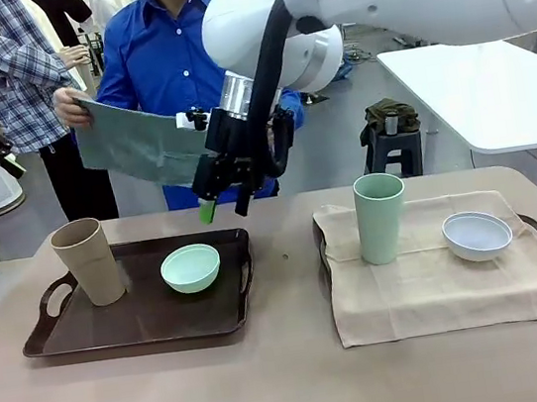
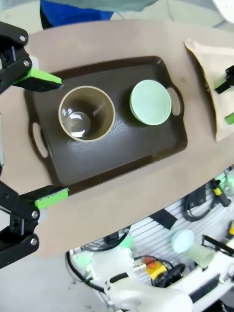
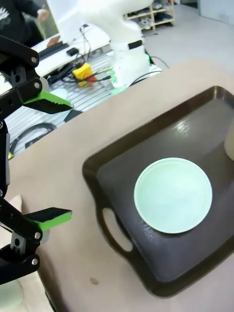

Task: Set up a tray with a mat and arrange the tableware.
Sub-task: Pick up the Picnic Bowl and Reusable plastic cup from the Handle tray in front of the human's position and hold them in the air.

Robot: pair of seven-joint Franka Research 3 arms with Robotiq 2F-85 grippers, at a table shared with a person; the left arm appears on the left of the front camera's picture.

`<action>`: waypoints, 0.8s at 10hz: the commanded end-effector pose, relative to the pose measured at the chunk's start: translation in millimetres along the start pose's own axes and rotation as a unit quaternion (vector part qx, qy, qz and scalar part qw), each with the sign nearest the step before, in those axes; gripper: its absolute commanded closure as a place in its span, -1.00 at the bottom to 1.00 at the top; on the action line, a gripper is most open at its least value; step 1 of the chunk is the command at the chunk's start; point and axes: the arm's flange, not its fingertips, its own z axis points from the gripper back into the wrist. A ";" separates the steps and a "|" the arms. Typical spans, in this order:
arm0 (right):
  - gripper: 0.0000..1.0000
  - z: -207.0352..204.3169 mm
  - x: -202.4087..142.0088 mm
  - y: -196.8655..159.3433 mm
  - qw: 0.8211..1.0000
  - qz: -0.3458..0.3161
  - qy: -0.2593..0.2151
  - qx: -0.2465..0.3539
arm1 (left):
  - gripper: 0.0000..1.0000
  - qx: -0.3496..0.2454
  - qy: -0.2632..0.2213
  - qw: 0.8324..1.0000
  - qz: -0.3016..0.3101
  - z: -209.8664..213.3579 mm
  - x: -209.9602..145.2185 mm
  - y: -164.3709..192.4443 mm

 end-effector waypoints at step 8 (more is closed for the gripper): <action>-1.00 -41.4 34.1 -9.7 0.980 -0.146 -0.066 -0.122 | -1.00 0.014 -0.079 0.994 0.073 -34.8 -79.2 11.6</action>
